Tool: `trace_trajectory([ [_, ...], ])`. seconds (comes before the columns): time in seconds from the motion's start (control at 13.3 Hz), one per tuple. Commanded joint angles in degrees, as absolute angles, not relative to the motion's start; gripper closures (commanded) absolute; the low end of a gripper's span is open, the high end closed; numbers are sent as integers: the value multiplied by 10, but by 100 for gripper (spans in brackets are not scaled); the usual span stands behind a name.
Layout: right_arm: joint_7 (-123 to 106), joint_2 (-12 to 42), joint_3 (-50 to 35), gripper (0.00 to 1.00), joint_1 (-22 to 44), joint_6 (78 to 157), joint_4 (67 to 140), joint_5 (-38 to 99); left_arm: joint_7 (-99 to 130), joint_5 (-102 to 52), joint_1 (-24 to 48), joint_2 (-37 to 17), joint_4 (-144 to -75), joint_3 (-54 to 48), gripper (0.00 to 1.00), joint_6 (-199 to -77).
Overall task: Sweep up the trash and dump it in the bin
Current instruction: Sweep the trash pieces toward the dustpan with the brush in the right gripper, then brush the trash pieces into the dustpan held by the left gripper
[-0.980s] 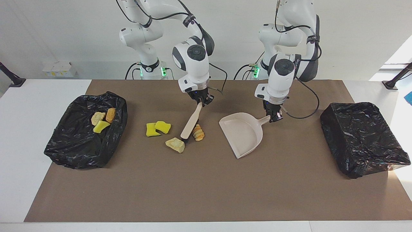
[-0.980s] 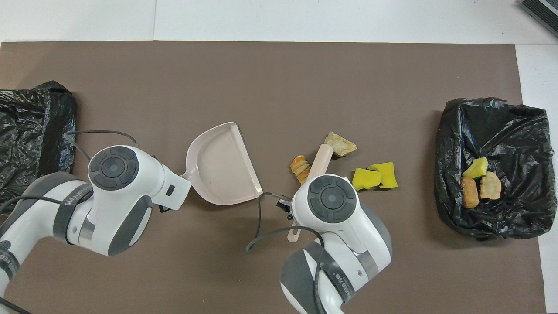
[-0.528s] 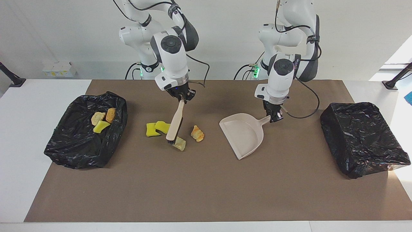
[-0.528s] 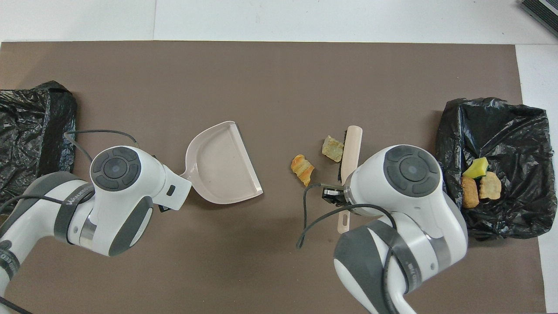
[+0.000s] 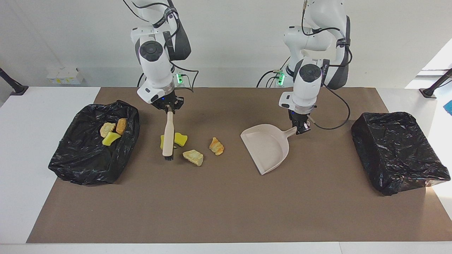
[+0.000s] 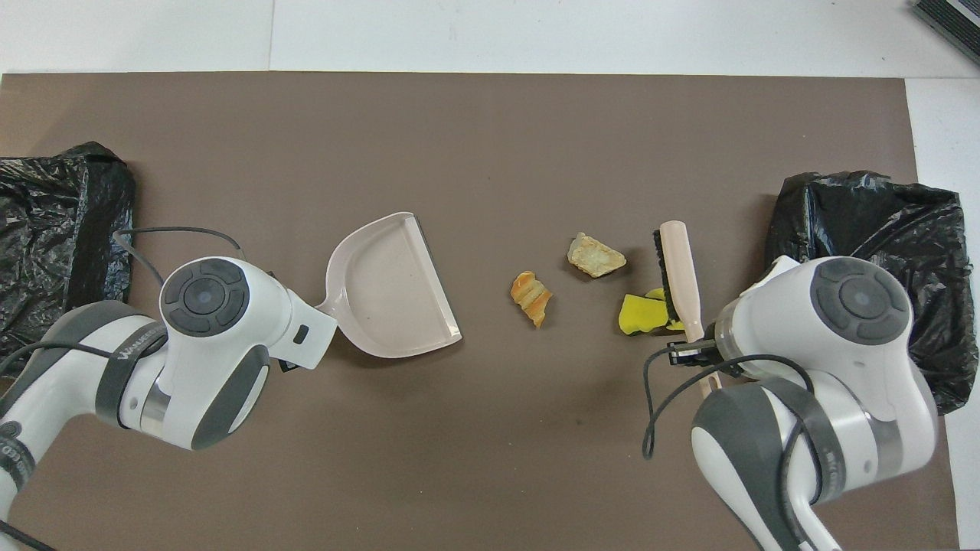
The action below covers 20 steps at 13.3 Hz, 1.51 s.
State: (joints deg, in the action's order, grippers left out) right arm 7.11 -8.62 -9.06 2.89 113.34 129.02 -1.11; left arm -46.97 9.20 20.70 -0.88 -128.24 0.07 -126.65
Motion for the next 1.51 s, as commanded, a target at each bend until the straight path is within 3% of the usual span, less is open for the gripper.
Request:
trace_trajectory([
  [0.0,31,-119,-97,100,-2,1156,1338,-47,-454,105,227,-9,-1286,7,100,-1277],
  [0.45,39,-120,-99,100,-44,1165,1373,-86,-451,105,229,-9,-1286,6,100,-1274],
  [0.6,69,-87,-102,100,-30,1167,1373,-86,-447,105,230,-9,-1286,6,100,-1267],
  [0.98,173,-46,-102,100,90,1180,1322,-28,-447,105,234,-7,-1287,6,100,-1263],
  [1.43,278,12,-103,100,151,1172,1260,109,-446,105,259,-3,-1288,7,100,-1242],
])
